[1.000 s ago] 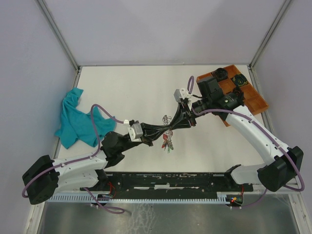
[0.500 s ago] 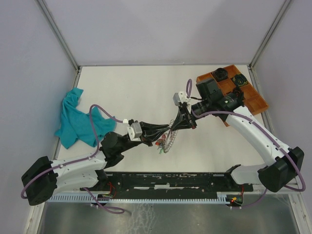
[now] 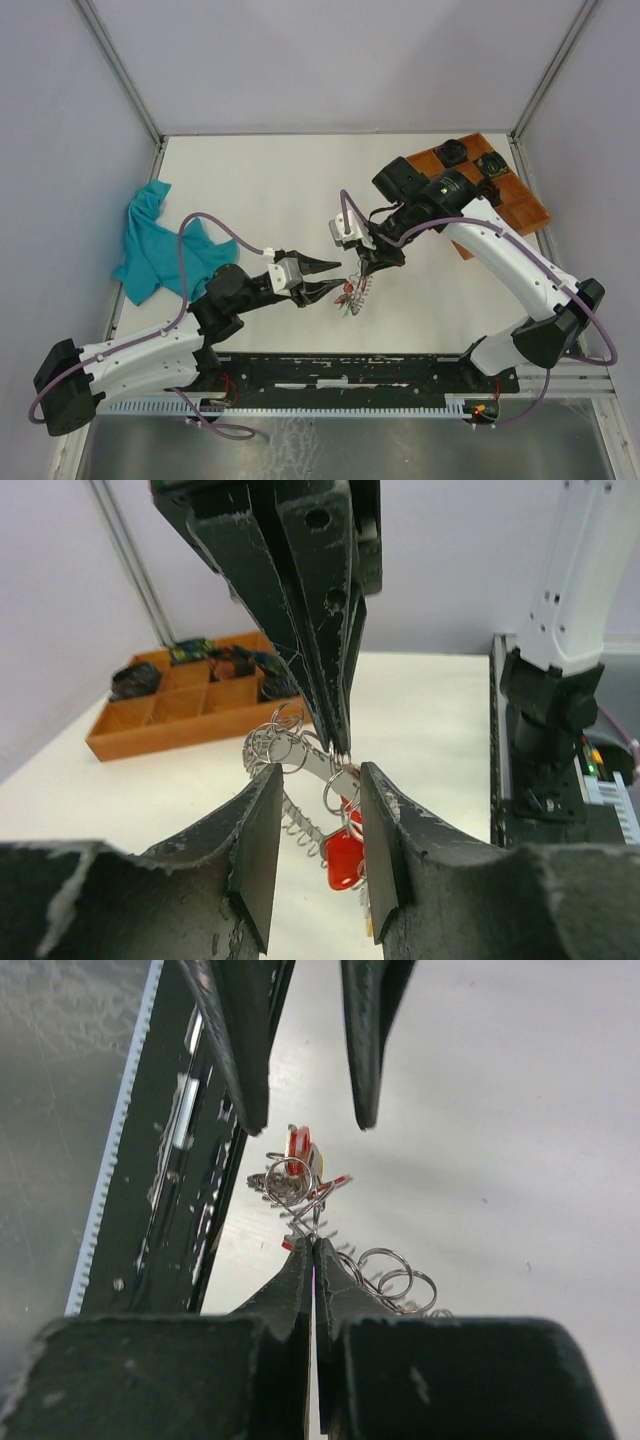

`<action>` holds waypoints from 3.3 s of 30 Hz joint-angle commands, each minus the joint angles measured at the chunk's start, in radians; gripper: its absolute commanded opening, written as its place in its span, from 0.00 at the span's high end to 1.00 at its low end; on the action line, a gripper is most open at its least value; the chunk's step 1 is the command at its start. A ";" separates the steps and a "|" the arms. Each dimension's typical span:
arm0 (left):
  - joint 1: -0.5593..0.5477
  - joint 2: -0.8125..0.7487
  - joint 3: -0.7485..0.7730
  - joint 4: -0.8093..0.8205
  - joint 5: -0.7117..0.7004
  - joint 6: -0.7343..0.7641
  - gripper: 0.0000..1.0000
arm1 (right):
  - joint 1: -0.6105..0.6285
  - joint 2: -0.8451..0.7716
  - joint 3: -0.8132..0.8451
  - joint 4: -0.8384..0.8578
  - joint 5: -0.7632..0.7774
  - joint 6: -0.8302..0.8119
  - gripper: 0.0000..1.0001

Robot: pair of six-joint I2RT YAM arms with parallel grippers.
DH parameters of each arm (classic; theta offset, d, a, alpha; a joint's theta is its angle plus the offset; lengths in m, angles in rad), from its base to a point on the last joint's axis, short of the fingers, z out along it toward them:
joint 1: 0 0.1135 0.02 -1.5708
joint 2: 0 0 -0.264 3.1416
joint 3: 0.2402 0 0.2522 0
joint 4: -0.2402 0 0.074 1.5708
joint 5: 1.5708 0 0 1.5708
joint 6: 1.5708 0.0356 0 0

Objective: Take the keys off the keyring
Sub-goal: Remove the key from the keyring.

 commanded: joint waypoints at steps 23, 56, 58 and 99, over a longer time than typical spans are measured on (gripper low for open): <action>-0.001 0.299 -0.100 0.615 -0.125 -0.110 0.81 | 0.107 0.193 0.344 -0.348 0.306 -0.091 0.99; -0.126 0.385 -0.003 0.487 -0.311 0.041 0.72 | 0.107 0.200 0.354 -0.384 0.230 -0.120 0.99; -0.126 0.384 -0.003 0.484 -0.313 0.042 0.72 | 0.107 0.199 0.354 -0.385 0.228 -0.122 0.99; -0.128 0.244 -0.084 0.608 -0.280 -0.021 0.97 | -0.164 -0.063 -0.003 0.046 -0.193 0.066 0.43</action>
